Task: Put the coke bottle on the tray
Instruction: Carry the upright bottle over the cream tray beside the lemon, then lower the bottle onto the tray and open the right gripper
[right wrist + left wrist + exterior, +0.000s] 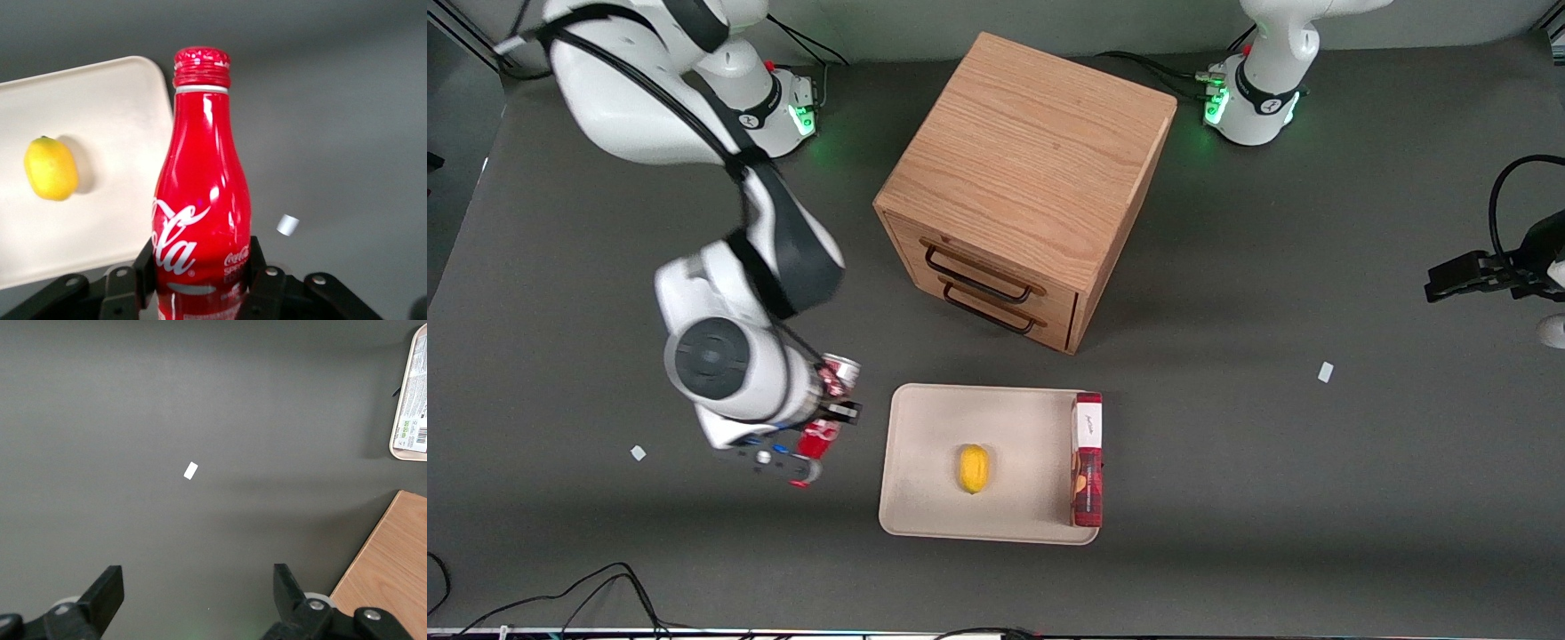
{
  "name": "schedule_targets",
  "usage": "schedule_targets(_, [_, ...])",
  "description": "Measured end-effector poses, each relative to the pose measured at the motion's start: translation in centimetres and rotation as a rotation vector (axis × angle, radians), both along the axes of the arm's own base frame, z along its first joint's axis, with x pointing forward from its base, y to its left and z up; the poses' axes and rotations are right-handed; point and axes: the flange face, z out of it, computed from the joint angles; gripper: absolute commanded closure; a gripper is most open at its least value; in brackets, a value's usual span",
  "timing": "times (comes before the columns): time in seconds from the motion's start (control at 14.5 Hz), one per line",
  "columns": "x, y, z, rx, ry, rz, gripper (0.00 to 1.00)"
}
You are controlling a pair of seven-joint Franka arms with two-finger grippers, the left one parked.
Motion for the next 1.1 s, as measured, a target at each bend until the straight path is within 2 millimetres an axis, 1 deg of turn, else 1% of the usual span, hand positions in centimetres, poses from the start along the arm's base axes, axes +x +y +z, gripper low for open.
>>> schedule_targets(0.14, [0.8, 1.4, -4.1, 0.025, -0.025, 0.031, 1.0])
schedule_targets(0.28, [1.2, 1.6, -7.9, 0.04, -0.023, 0.093, 1.0])
schedule_targets(0.34, [1.3, 1.6, -9.5, 0.042, -0.013, 0.134, 1.0])
schedule_targets(0.48, [1.4, 1.7, -11.8, 0.048, -0.001, 0.208, 1.0])
schedule_targets(0.62, [1.5, 1.8, -13.5, 0.058, -0.007, 0.235, 1.0])
schedule_targets(0.76, [1.6, 2.1, -14.6, 0.067, -0.019, 0.241, 1.0])
schedule_targets(0.97, [1.5, 2.8, -15.5, 0.077, -0.035, 0.245, 1.0])
schedule_targets(1.1, [1.6, 2.9, -16.0, 0.083, -0.047, 0.243, 1.0])
